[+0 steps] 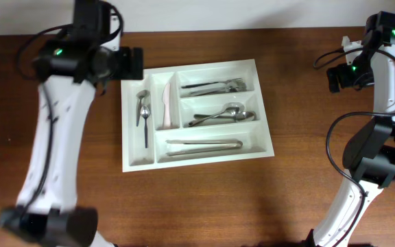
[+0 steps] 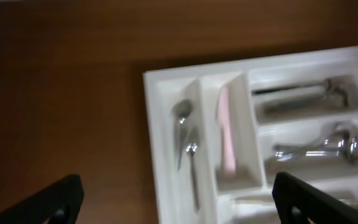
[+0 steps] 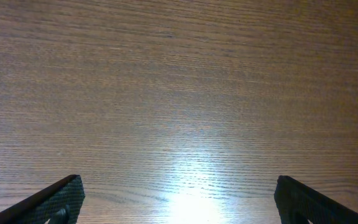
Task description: Pack container
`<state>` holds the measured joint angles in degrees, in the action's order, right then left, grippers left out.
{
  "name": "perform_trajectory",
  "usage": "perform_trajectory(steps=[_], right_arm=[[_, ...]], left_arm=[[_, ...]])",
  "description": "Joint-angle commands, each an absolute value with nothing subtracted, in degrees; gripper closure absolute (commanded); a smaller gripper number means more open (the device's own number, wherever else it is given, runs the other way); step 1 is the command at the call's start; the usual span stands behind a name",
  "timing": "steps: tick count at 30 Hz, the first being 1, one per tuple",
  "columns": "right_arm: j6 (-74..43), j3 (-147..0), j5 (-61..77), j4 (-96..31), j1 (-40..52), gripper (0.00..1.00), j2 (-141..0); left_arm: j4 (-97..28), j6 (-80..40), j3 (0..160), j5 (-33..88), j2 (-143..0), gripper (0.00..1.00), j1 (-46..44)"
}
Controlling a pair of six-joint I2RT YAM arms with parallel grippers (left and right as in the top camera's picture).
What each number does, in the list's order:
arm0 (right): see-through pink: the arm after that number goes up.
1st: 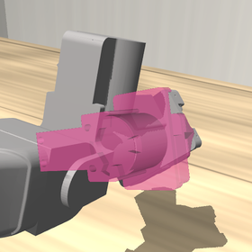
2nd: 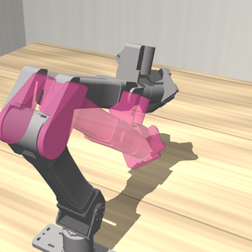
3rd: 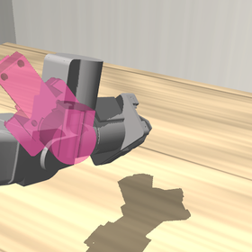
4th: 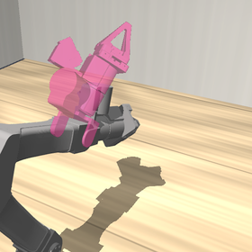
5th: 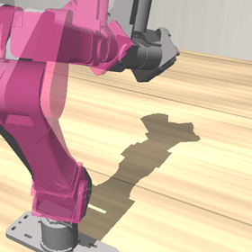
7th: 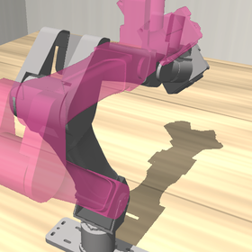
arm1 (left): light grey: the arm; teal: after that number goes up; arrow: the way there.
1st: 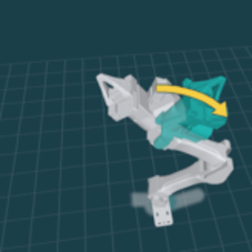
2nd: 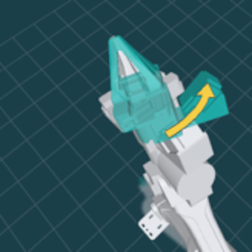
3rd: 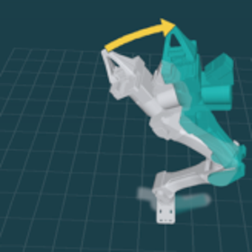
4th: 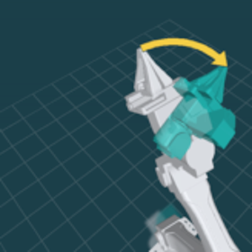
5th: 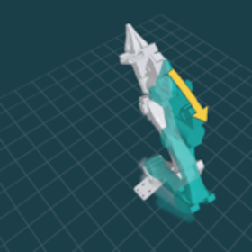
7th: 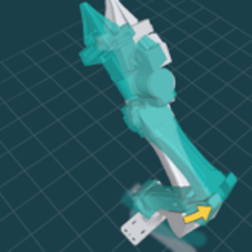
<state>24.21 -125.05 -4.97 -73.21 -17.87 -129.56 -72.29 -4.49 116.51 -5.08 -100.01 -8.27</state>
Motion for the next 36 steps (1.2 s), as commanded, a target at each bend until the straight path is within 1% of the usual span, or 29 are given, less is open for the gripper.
perform_trajectory(steps=[1, 5, 11, 16, 19, 23, 25, 30, 36], right_arm=[[24.18, -125.51, -4.51, -73.08, -18.06, 0.02, -127.81], [24.18, -125.51, -4.51, -73.08, -18.06, 0.01, -127.81], [24.18, -125.51, -4.51, -73.08, -18.06, 0.01, -127.81], [24.18, -125.51, -4.51, -73.08, -18.06, 0.01, -127.81], [24.18, -125.51, -4.49, -73.08, -18.06, 0.01, -127.81], [24.18, -125.51, -4.51, -73.08, -18.06, 0.01, -127.81], [24.18, -125.51, -4.51, -73.08, -18.06, 0.01, -127.81], [24.18, -125.51, -4.51, -73.08, -18.06, 0.01, -127.81], [24.18, -125.51, -4.51, -73.08, -18.06, 0.01, -127.81]], left_arm=[[-75.83, -3.6, 117.69, -9.82, -94.87, 0.01, -8.08], [-80.86, -9.23, 117.25, -14.92, -90.87, 0.01, -8.1], [-84.29, -10.83, 112.14, -15.03, -81.87, 0.01, -9.13], [-79.79, -12.34, 101.01, -14.74, -67.94, 0.01, -14.7], [-76.25, -15.31, 92.82, -14.5, -57.67, 0.01, -18.48], [-74.32, -18.87, 82.94, -14.44, -46.63, 0.01, -19.81], [-71.09, -20.43, 77.78, -14.44, -42.11, 0.01, -19.84], [-63.33, -21.04, 68.55, -14.41, -37.23, 0.01, -19.84], [-65.1, -21.02, 65.17, -14.39, -38.3, 0.01, -19.84]])
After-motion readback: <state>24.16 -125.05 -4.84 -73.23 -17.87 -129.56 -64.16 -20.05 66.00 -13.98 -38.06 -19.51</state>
